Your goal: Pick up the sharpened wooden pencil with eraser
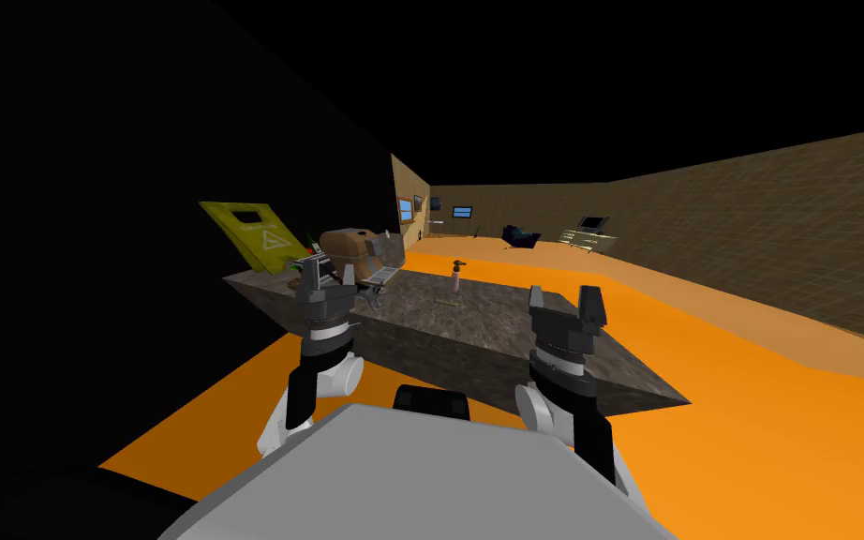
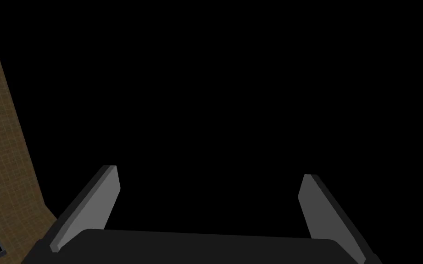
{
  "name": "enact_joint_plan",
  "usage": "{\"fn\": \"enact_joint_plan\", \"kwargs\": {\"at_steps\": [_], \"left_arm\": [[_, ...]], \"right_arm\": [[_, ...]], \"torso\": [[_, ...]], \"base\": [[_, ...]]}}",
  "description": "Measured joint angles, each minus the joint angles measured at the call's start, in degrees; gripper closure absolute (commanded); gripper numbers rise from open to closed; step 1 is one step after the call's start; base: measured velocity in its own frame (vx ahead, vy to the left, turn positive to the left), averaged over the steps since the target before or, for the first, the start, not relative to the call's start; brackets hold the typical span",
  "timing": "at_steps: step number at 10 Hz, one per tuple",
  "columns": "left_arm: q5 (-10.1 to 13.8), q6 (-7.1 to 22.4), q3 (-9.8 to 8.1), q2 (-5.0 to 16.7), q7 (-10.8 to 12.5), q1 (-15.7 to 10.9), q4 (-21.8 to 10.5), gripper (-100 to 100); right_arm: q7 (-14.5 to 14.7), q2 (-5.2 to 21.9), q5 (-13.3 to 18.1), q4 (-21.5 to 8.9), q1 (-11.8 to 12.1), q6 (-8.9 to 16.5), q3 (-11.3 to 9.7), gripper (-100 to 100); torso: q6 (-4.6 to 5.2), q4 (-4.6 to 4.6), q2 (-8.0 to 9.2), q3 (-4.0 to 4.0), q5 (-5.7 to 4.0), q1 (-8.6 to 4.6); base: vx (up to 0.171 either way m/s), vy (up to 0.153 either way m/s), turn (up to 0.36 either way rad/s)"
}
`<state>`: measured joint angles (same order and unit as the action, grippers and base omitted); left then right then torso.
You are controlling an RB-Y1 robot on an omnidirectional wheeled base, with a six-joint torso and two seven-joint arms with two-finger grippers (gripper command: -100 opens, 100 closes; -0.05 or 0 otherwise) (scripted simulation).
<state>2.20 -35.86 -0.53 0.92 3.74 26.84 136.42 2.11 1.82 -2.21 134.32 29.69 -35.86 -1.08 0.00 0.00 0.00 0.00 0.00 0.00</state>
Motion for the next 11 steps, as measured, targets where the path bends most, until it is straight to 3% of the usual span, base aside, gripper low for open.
{"fn": "enact_joint_plan", "kwargs": {"at_steps": [3, 11], "left_arm": [[0.0, 0.0, 0.0, 0.0, 0.0, -0.01, 0.0, 0], [0.0, 0.0, 0.0, 0.0, 0.0, 0.0, 0.0, 0]], "right_arm": [[-0.29, 3.07, 1.58, -0.55, 2.92, 0.75, 1.11, -100], [-2.83, 12.29, 8.07, -6.72, 14.04, 4.48, 8.92, -100]], "torso": [[-0.01, 0.07, 0.33, 0.19, 0.01, 0.02], [0.03, 0.05, 0.16, 0.1, 0.01, 0.03]], "base": [[-0.079, 0.011, 0.181], [-0.056, 0.037, 0.296]]}}
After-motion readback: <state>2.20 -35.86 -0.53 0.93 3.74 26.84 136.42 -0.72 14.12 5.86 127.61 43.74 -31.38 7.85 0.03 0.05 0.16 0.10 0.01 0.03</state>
